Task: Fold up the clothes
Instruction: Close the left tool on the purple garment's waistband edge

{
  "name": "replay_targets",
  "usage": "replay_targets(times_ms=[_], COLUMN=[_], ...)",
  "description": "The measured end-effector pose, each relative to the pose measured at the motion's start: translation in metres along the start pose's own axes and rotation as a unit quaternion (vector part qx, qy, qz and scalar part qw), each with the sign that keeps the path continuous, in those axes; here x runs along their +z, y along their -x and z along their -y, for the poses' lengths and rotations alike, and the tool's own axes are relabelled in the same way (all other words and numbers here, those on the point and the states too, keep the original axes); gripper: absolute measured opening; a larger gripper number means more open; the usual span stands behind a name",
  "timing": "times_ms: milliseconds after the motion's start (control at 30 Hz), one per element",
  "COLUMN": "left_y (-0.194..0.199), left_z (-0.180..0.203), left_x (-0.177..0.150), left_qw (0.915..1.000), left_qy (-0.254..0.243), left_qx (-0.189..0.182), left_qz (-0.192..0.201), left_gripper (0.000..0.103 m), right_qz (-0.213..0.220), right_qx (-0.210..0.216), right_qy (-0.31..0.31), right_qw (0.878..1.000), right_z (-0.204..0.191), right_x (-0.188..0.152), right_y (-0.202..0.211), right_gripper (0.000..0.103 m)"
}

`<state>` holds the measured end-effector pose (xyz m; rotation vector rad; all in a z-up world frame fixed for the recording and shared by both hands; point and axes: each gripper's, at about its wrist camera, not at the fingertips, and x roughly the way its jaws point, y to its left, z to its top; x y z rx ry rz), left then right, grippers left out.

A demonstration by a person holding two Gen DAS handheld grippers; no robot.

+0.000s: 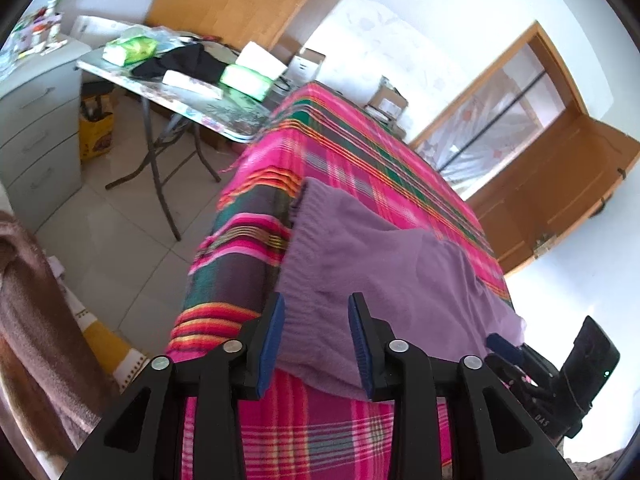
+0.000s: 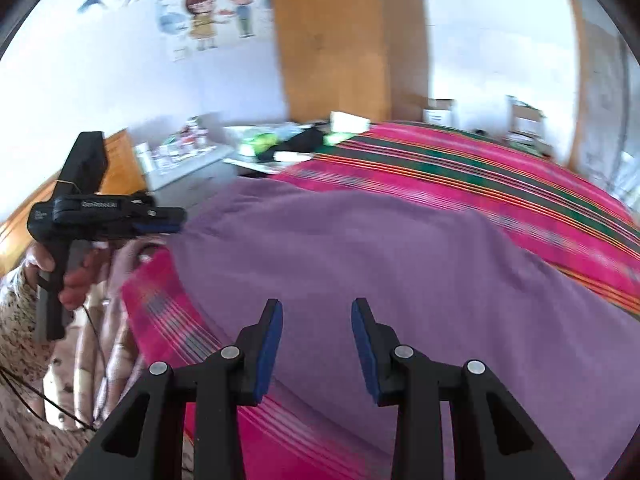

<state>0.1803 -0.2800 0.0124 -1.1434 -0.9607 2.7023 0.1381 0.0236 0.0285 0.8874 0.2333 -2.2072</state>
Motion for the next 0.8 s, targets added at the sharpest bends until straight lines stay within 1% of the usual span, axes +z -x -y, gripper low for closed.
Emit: replay_targets(times_ms=[33,133,233,300,500,600,800], left_y=[0.001,0.004,0.008,0.01,0.015,0.017,0.02], left_z=[-0.004,-0.014,-0.015,-0.016,-0.019,-0.02,-0.028], left_x=[-0.001,-0.005,-0.009,-0.009,-0.007,-0.006,-0.007], left_qw=[1.0,0.9995,0.9994,0.9991,0.9971,0.9956,0.9943], left_qy=[0.009,0.032,0.033,0.04,0.062,0.073,0.089], left_qx=[0.0,-0.002,-0.003,-0.01,-0.034,-0.046,-0.044], left_qz=[-0.001,0.003,0.005,0.01,0.027,0.036,0.039], left_gripper=[0.039,0.039,0.039,0.039,0.039,0.039,0.039], right_qz=[-0.001,-0.007,-0.015,-0.021,-0.041,-0.05,-0.053], right_qx=[0.012,0.039,0.066,0.085,0.095,0.097,0.051], right_qy=[0.009,0.038,0.065,0.082,0.115,0.133,0.174], right_qw=[1.0,0.999,0.996,0.993,0.988,0.985,0.982], right_z=[-0.008,-0.034,-0.061,-0.079,-0.117,-0.133,-0.153], right_x=[0.005,0.017,0.025,0.03,0.034,0.035,0.036], right_y=[-0.008,-0.03,-0.046,-0.055,-0.083,-0.092,-0.106], right_gripper=[0.039,0.039,0.039,0.039,0.039,0.043,0.044])
